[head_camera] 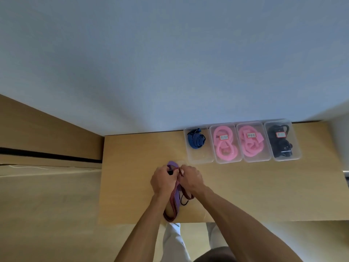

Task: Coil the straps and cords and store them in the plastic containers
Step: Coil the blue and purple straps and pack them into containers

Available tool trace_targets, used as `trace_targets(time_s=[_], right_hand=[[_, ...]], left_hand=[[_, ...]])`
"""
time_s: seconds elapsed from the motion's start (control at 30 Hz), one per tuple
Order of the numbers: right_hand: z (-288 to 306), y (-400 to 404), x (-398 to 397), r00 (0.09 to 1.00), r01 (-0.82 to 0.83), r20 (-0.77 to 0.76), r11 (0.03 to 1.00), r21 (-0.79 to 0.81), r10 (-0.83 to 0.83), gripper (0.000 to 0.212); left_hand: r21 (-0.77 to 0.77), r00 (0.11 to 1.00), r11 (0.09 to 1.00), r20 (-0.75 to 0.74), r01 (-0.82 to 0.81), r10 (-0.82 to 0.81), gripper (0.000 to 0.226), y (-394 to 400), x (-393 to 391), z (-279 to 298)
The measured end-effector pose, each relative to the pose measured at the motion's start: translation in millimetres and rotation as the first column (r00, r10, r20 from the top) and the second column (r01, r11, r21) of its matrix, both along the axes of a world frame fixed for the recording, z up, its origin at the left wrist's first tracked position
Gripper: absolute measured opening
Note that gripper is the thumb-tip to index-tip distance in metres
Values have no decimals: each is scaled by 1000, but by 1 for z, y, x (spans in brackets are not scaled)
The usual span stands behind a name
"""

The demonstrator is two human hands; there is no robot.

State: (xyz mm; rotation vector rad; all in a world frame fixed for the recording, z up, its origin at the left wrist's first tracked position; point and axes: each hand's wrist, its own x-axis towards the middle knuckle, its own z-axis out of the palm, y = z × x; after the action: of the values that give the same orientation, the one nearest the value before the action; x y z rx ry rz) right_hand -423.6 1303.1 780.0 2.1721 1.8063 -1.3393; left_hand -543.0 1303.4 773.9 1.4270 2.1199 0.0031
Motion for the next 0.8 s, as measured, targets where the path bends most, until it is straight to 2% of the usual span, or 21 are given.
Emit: trace_targets(time_s=[0.13, 0.2, 0.27, 0.37, 0.47, 0.53, 0.67, 0.73, 0.8], right_hand=[[-16, -13, -22, 997, 60, 46, 998, -14, -59, 22], [-21, -15, -27, 992, 93, 82, 996, 13, -94, 32], [-23, -17, -29, 989, 131, 70, 990, 42, -134, 37], [-23, -20, -32, 984, 164, 61, 982, 97, -170, 28], [-17, -24, -40, 973, 228, -67, 954, 194, -219, 40], [-13, -26, -45, 975, 202, -133, 954, 219, -176, 53], [-9, -28, -51, 982, 185, -90, 955, 231, -169, 55], [-11, -30, -54, 984, 179, -68, 953, 245, -167, 52], [-12, -32, -57, 985, 171, -57, 956, 239, -162, 47]], left_hand=[[70, 999, 997, 44, -26, 23, 27, -6, -14, -10], [72, 994, 994, 71, -82, 77, 20, -8, -24, -12], [-24, 985, 995, 140, -98, 100, 18, -13, -34, -13], [-138, 978, 990, 204, -23, 51, 24, -22, -49, -14], [-115, 975, 993, 216, -17, 42, 12, -26, -57, -17], [-92, 963, 993, 254, -68, 90, 15, -24, -60, -20], [-36, 897, 987, 411, -159, 160, 12, -15, -66, -15], [-91, 866, 988, 476, -126, 154, 17, -14, -68, -10], [-134, 869, 991, 488, -23, 86, 13, -17, -69, -11]])
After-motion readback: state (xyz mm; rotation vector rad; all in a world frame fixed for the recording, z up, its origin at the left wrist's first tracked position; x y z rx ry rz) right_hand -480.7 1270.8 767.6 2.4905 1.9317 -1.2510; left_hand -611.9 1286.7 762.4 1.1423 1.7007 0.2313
